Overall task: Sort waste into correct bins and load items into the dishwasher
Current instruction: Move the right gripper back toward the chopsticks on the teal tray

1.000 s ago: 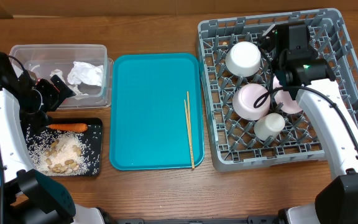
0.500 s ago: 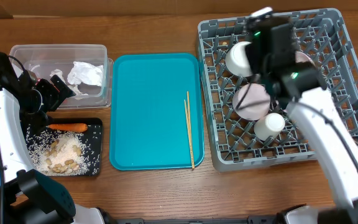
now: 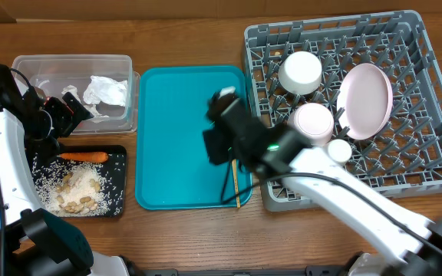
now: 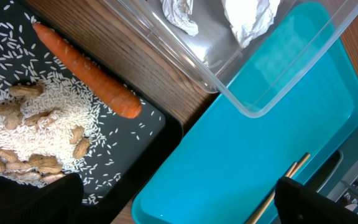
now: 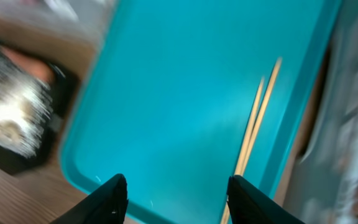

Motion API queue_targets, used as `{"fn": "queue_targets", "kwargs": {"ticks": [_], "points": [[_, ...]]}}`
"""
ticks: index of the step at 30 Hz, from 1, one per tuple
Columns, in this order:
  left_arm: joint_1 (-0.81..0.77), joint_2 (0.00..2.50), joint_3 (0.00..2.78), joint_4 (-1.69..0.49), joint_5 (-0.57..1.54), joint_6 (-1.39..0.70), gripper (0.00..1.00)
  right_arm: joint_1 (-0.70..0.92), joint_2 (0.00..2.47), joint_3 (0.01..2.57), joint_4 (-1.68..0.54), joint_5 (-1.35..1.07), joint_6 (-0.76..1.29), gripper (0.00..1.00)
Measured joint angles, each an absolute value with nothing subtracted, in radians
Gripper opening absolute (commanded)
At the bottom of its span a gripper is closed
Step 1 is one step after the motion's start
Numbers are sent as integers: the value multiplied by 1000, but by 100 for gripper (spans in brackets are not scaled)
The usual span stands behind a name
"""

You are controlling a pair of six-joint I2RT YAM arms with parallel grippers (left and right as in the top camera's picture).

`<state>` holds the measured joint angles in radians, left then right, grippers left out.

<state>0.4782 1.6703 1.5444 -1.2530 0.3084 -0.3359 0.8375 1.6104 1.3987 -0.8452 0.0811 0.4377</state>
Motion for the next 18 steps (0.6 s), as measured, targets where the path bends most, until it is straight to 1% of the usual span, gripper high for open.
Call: {"fn": "queue_targets", "kwargs": {"ticks": [5,9,15,18], "points": [[478,1670,1544,-1253,308,-336,100,867,1768,1355,-850,88,514,54],[478,1670,1544,-1253,308,-336,100,866,1839,1352,-875,94,558,53],[478,1670,1544,-1253,308,-336,100,867,1872,1351,-881,105,585,44],[478,1670,1544,-1253,308,-336,100,867,1884,1351,-881,120,604,43]]}}
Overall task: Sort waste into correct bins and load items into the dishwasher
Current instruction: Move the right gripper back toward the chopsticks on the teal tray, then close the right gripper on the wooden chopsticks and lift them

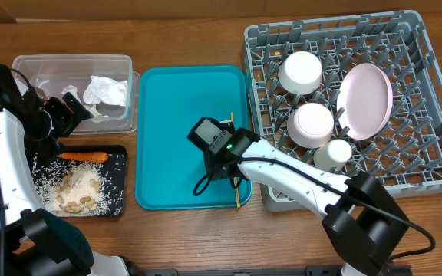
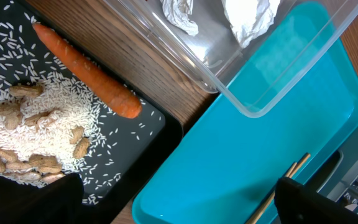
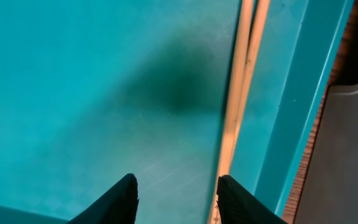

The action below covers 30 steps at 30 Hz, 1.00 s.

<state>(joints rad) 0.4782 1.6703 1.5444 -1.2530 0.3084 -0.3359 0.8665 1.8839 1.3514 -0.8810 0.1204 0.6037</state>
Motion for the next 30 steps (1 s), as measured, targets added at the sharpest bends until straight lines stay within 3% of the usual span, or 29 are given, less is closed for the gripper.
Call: {"fn": "queue_targets", "kwargs": {"ticks": [30], "points": [[478,1670,1544,-1253,308,-336,100,761,1959,1351,-877,112,609,42]]}}
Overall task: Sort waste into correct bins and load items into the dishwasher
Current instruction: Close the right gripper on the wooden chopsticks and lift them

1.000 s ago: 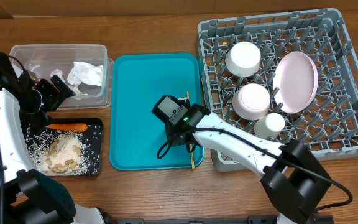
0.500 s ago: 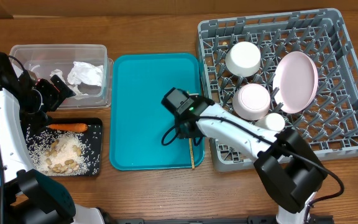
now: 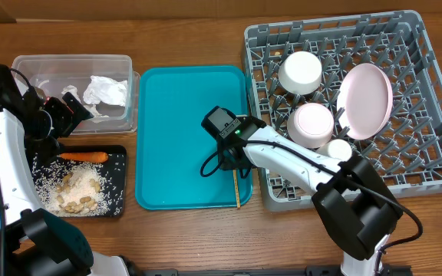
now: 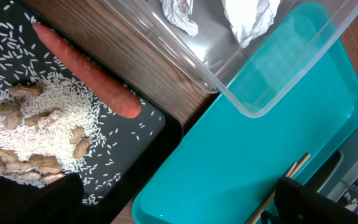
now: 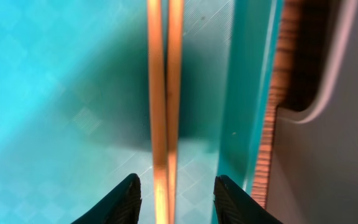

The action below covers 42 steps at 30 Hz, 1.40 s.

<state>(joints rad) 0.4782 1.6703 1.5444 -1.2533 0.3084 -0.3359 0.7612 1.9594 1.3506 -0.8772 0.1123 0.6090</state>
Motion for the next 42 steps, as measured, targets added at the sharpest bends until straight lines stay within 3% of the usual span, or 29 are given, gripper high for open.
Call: {"fn": "queue_targets", "kwargs": {"ticks": [4,13,25,33,42], "points": [[478,1670,1544,-1253,308,-336,100,763,1979,1351,-876,91,599,41],[478,1670,1544,-1253,308,-336,100,767,1991,1350,-866,75,588,29],[478,1670,1544,-1253,308,-336,100,768,1991,1350,-857,74,583,24],[478,1670,1544,-1253,308,-336,100,768,1992,1350,-853,74,580,11],[478,1670,1544,-1253,308,-336,100,768,1992,1350,-848,73,577,4]]}}
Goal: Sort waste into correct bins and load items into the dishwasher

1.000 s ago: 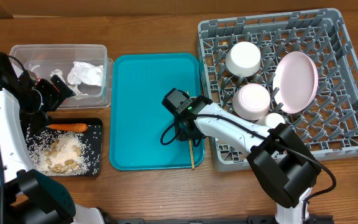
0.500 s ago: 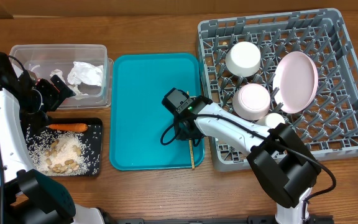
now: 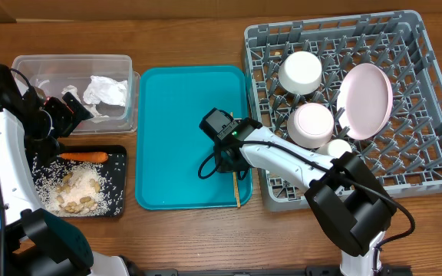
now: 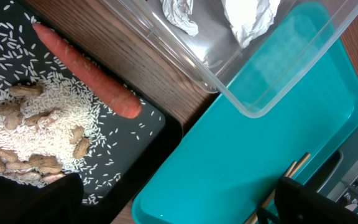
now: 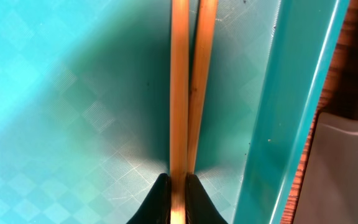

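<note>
Two wooden chopsticks [image 3: 236, 178] lie side by side along the right edge of the teal tray [image 3: 175, 146]. My right gripper [image 3: 232, 157] is down on them. In the right wrist view its fingers are pinched tight on the chopsticks [image 5: 185, 81], so the right gripper [image 5: 178, 199] is shut on them against the tray floor. My left gripper [image 3: 69, 107] hangs at the far left by the clear bin. In the left wrist view the left gripper [image 4: 173, 205] is open and holds nothing. The chopsticks [image 4: 291, 169] show there at the tray's far side.
A clear bin [image 3: 21, 65] at the back left holds crumpled paper. In front of it a black tray [image 3: 120, 153] carries rice, peanuts and a carrot [image 3: 83, 156]. The grey dish rack [image 3: 428, 54] at right holds two bowls, a pink plate and a cup.
My right gripper was open with a finger on each side of the chopsticks. It is now shut on them, at the same spot on the tray. The left arm has not moved.
My right gripper was open high above the teal tray. Then it was low over the tray, just left of the chopsticks. Then it stood open astride them, and now it is shut on them. My left gripper stayed open by the clear bin throughout.
</note>
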Motion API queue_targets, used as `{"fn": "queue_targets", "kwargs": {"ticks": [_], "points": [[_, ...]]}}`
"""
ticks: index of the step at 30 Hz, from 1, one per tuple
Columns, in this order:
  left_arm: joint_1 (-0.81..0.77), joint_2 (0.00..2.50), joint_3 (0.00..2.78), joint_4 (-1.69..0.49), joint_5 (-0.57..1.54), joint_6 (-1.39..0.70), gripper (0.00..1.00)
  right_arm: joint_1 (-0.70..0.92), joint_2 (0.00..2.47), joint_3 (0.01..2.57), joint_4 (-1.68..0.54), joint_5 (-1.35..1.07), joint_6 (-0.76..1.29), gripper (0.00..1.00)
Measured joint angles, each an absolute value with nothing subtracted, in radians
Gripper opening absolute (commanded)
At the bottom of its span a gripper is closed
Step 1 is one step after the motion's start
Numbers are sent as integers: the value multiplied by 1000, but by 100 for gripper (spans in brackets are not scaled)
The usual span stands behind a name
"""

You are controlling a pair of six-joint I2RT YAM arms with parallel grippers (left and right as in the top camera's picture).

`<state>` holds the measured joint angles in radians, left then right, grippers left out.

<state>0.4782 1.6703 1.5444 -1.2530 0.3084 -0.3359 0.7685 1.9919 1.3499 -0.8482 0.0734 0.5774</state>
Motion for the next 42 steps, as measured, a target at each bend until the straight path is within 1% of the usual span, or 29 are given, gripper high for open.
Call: {"fn": "queue_targets", "kwargs": {"ticks": [6,18,25,32,42], "points": [[478,1670,1544,-1253,308,-336,100,768,1993,1380,-892,67,577,4],[478,1670,1544,-1253,308,-336,100,757,1962,1579,-1008,55,535,4],[478,1670,1544,-1253,308,-336,100,626,1876,1612,-1018,18,456,4],[478,1670,1544,-1253,308,-336,100,485,1862,1617,-1030,4,337,4],[478,1670,1544,-1253,308,-336,100,440,1862,1617,-1007,4,195,4]]}}
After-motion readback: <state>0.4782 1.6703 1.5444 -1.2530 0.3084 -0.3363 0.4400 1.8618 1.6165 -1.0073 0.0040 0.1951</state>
